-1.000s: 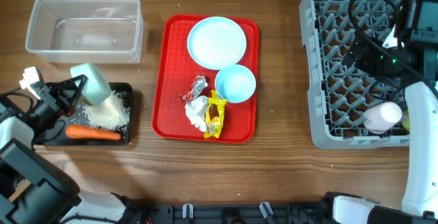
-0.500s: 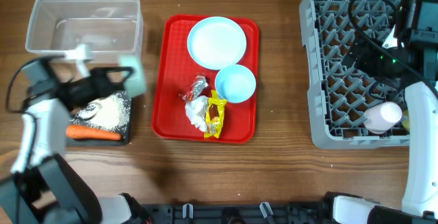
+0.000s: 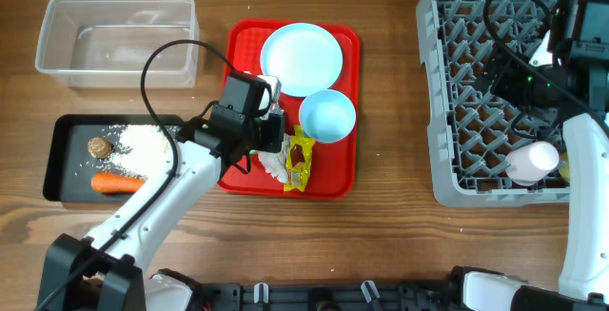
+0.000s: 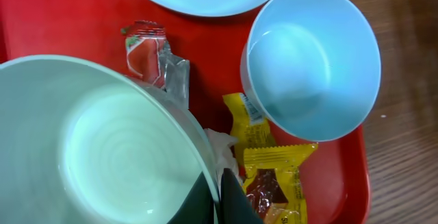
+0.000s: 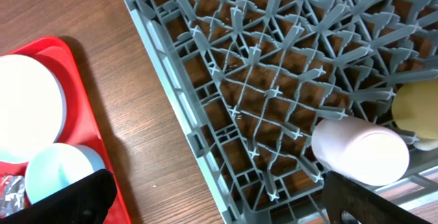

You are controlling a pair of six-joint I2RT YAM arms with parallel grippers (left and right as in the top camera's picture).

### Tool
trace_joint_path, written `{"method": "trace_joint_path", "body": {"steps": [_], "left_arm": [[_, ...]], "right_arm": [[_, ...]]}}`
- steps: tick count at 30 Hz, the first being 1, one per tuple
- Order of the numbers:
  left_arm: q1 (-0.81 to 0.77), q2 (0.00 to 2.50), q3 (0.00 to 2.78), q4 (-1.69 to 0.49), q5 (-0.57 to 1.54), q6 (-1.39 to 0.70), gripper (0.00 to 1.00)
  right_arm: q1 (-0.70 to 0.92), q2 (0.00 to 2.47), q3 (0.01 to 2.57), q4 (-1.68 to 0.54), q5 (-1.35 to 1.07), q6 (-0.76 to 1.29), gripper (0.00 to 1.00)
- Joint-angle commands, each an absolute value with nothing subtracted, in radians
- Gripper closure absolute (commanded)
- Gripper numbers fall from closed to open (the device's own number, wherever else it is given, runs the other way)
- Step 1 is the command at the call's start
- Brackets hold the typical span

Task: Sort waste into correct bins and load items into the dishwasher rack
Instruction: 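Grasp the small light-blue bowl on the red tray with the right gripper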

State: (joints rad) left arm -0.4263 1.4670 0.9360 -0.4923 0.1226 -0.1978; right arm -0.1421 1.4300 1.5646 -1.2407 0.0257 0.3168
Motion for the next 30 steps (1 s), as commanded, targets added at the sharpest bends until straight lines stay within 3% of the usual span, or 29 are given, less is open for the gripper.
{"method": "trace_joint_path", "body": {"steps": [1,4,5,7,9,14,16,21,24,27,30], "left_arm": [[-0.445,1.455,0.956,-0.542,0.084,-0.218,0.96],[-0.474,1.455,0.956,-0.651,0.084,-0.218,0.94],[-0.488,1.455,0.956,-0.668,0.084,-0.218,0.87],[-0.515,1.455,0.956,-0.666,0.084,-0.218,0.53],[-0.519,1.455,0.956,-0.662,0.084,-0.218,0.39],[-0.501,1.399,1.05,-0.687,0.084,-0.273,0.37],[-0.441,1.328,1.1,-0.746,0.053,-0.339,0.29],[-0.051,1.193,1.1,-0.854,0.009,-0.467,0.08],[0.049,1.237,1.097,-0.855,0.01,-0.48,0.0],[0.067,1.303,1.097,-0.858,-0.01,-0.48,0.0],[0.088,1.339,1.097,-0.857,-0.01,-0.48,0.0]], "right_arm": [[-0.141,1.435,1.562,-1.232,0.006,0.314,0.0],[-0.141,1.435,1.562,-1.227,0.006,0.314,0.0],[-0.141,1.435,1.562,-1.222,0.006,0.315,0.01],[-0.141,1.435,1.562,-1.223,0.005,0.314,0.01],[-0.141,1.435,1.562,-1.224,0.0,0.312,0.0],[-0.083,1.435,1.562,-1.204,-0.122,0.262,0.01],[-0.004,1.435,1.562,-1.201,-0.165,0.263,0.0],[0.369,1.496,1.562,-1.108,-0.171,0.351,0.01],[0.544,1.602,1.562,-1.064,-0.171,0.369,0.03],[0.725,1.773,1.562,-1.002,-0.121,0.364,0.05],[0.779,1.866,1.562,-0.967,-0.11,0.329,0.09]]}}
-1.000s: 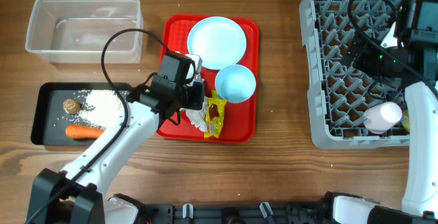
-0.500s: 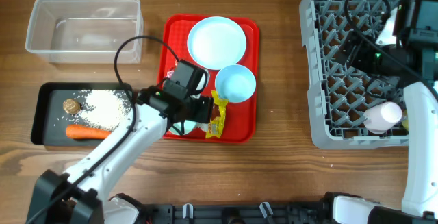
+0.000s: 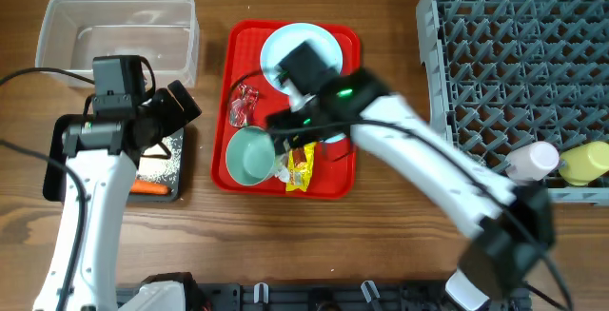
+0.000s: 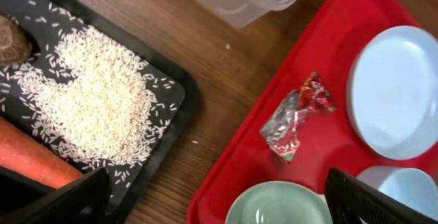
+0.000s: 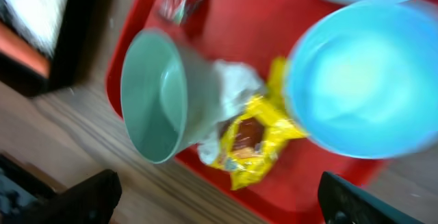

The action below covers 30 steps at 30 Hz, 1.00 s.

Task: Sort waste into correct bins and load items into the dishwasher rack
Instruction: 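Grasp the small light-blue bowl on the red tray with the right gripper, then carry the bowl right and set it in the dish rack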

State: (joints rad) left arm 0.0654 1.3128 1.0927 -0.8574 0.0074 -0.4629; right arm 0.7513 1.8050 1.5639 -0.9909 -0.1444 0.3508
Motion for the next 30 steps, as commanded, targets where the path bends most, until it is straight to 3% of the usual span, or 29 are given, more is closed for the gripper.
{"method": "trace_joint_path", "body": {"steps": [1,4,13,19,21,27,29,30], "left_arm": [[0.095,1.342,1.097,-0.857,-0.01,-0.48,0.0],[0.121,1.343,1.097,-0.858,-0.01,-0.48,0.0],[0.123,1.343,1.097,-0.855,-0.036,-0.48,0.0],[0.123,1.343,1.097,-0.858,-0.035,-0.48,0.0],[0.123,1.343,1.097,-0.858,-0.035,-0.48,0.0],[0.123,1.343,1.097,-0.858,-0.036,-0.479,0.0],[0.123,1.343,1.097,-0.857,-0.035,-0.479,0.0],[0.123,1.343,1.097,-0.858,-0.035,-0.479,0.0]], "right_arm": [[0.789,1.885,1.562,-0.946,-0.108,0.312,0.12],[0.792,1.923,1.562,-0.866,-0.11,0.31,0.29],[0.793,2.005,1.562,-0.809,-0.152,0.279,0.52],[0.793,2.024,1.562,-0.786,-0.179,0.262,0.79],[0.793,2.024,1.562,-0.786,-0.179,0.262,0.96],[0.746,1.946,1.67,-0.844,-0.11,0.262,0.96],[0.701,1.847,1.698,-0.873,0.033,0.262,0.96],[0.644,1.775,1.698,-0.882,0.226,0.263,0.96]]}}
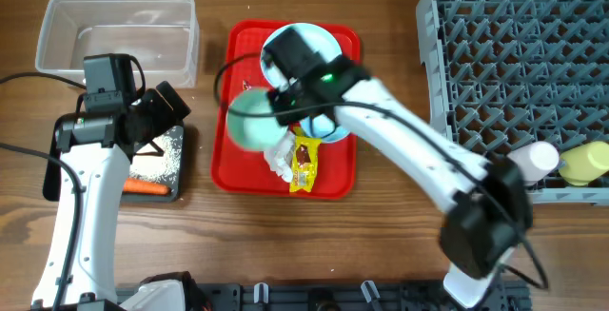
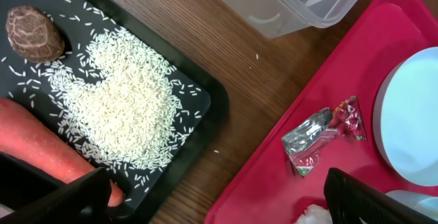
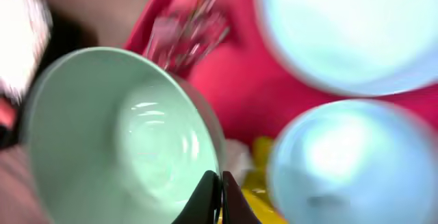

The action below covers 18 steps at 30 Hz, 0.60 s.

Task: Sort waste into correct bins and load items into the dishwasher rack
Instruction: 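Carry the bowl right and set it in the dish rack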

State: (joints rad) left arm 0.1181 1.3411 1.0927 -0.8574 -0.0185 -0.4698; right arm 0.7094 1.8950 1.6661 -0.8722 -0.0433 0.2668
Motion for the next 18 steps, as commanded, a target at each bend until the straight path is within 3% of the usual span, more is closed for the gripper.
{"method": "trace_joint_path", "body": {"steps": [1,4,7,12,18], "left_arm": [[0.123,1.343,1.097,-0.857,-0.035,-0.479,0.0],[0.123,1.343,1.097,-0.857,-0.013,-0.48,0.0],[0.123,1.343,1.097,-0.857,-0.012,-0.48,0.0],[0.123,1.343,1.097,-0.857,-0.012,-0.48,0.0],[0.123,1.343,1.097,-0.857,-0.013,-0.48,0.0]], "right_arm": [[0.592,1.739,1.698,-0.886,0.365,0.265,0.96],[0.423,1.731,1.697,-0.848,0.725,0.291,0.96],[0.308,1.75,1.697,-0.753,0.871,0.267,0.96],[0.137,1.814,1.696,-0.366,0.902,-0.102,0.96],[0.103,2.052,1.696,0.044,1.057,-0.685,0.96]]}}
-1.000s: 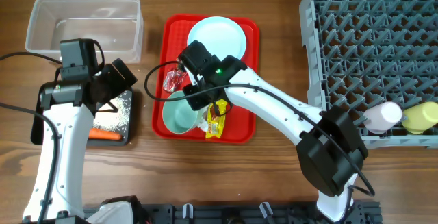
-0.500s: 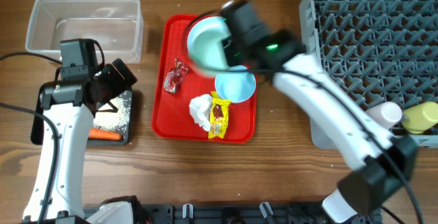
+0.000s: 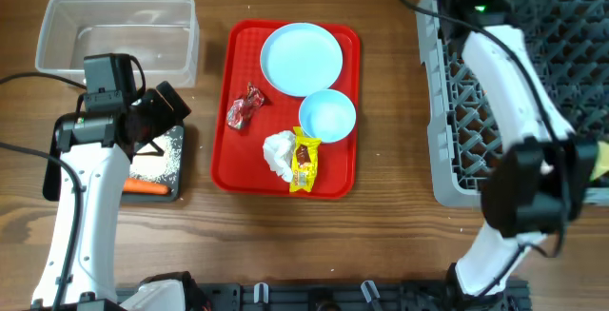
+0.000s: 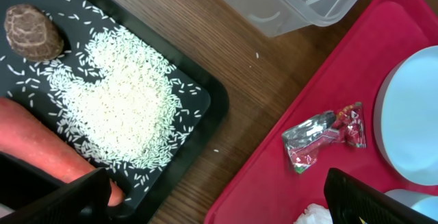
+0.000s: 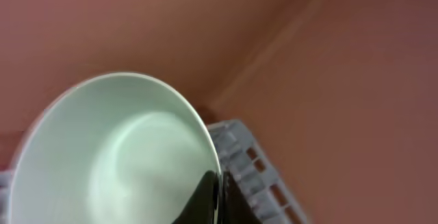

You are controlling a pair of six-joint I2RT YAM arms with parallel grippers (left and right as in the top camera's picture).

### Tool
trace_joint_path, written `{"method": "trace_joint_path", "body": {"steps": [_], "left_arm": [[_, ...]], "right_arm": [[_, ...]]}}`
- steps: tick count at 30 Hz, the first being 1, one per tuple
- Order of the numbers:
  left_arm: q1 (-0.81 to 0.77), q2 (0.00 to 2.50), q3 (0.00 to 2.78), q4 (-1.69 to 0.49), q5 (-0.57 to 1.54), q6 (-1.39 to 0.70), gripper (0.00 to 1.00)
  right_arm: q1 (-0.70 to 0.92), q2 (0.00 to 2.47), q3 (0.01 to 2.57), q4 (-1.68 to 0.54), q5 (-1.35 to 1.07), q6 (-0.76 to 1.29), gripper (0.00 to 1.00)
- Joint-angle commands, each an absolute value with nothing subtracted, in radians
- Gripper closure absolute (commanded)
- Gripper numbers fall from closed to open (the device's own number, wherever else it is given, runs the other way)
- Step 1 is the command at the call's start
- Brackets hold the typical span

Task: Sort waste into correct bins and load items into the dishwasher rack
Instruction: 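Carry the bowl right and set it in the dish rack, then move the right gripper back and grasp the second light-blue bowl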

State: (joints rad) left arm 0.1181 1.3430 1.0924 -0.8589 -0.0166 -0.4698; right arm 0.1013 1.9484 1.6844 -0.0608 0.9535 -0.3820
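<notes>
My right gripper (image 5: 217,193) is shut on the rim of a pale green bowl (image 5: 116,155), with a corner of the grey dishwasher rack (image 5: 250,166) just beside it. In the overhead view that gripper is at the far left corner of the rack (image 3: 447,159) and the bowl is hidden. On the red tray (image 3: 244,173) lie a blue plate (image 3: 302,57), a blue bowl (image 3: 327,114), a red wrapper (image 3: 245,106), a white tissue (image 3: 279,154) and a yellow wrapper (image 3: 303,159). My left gripper (image 4: 219,203) hangs open between the black tray and the red tray.
A black tray (image 3: 57,183) at the left holds rice (image 4: 123,107), a carrot (image 4: 41,148) and a mushroom (image 4: 31,32). A clear plastic bin (image 3: 114,40) stands behind it. Bare wood lies between the red tray and the rack.
My right gripper has gone from above the red tray's left side to the rack's far left corner, still shut on the green bowl. The red wrapper now shows. The left arm has not moved.
First my left gripper held the green bowl over the red tray and the right was over the rack. Then the bowl stood on the tray, left gripper open by the black tray, right open near the bowl. Then the right held the bowl's rim, now at the rack.
</notes>
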Motion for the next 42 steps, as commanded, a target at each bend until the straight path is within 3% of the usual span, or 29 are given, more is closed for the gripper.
{"method": "trace_joint_path", "body": {"steps": [1,15,19,20,21,23,24,25,34,37,38,40,42], "left_arm": [[0.123,1.343,1.097,-0.857,-0.012,-0.48,0.0],[0.123,1.343,1.097,-0.857,-0.013,-0.48,0.0],[0.123,1.343,1.097,-0.857,-0.012,-0.48,0.0],[0.123,1.343,1.097,-0.857,-0.012,-0.48,0.0],[0.123,1.343,1.097,-0.857,-0.012,-0.48,0.0],[0.123,1.343,1.097,-0.857,-0.012,-0.48,0.0],[0.123,1.343,1.097,-0.857,-0.012,-0.48,0.0],[0.123,1.343,1.097,-0.857,-0.013,-0.48,0.0],[0.123,1.343,1.097,-0.857,-0.013,-0.48,0.0],[0.123,1.343,1.097,-0.857,-0.013,-0.48,0.0],[0.123,1.343,1.097,-0.857,-0.012,-0.48,0.0],[0.123,1.343,1.097,-0.857,-0.012,-0.48,0.0],[0.123,1.343,1.097,-0.857,-0.013,-0.48,0.0]], "right_arm": [[0.103,2.098,1.696,0.068,1.07,-0.739,0.96],[0.14,2.203,1.694,0.024,1.116,-0.782,0.96],[0.184,2.203,1.693,-0.099,1.075,-0.669,0.96],[0.192,2.203,1.693,-0.137,1.071,-0.643,0.92],[0.197,2.203,1.693,-0.163,1.071,-0.643,0.79],[0.211,2.203,1.693,-0.182,1.076,-0.645,0.25],[0.22,2.203,1.693,-0.178,1.076,-0.645,0.09],[0.233,2.201,1.694,-0.163,1.076,-0.644,0.0],[0.319,2.004,1.694,-0.075,1.124,-0.546,0.0],[0.414,1.935,1.694,-0.482,0.963,-0.307,0.0],[0.46,1.925,1.694,-0.721,0.778,-0.095,0.0],[0.487,1.924,1.694,-0.946,0.387,0.102,0.0],[0.484,1.924,1.694,-1.03,0.154,0.196,0.0]]}}
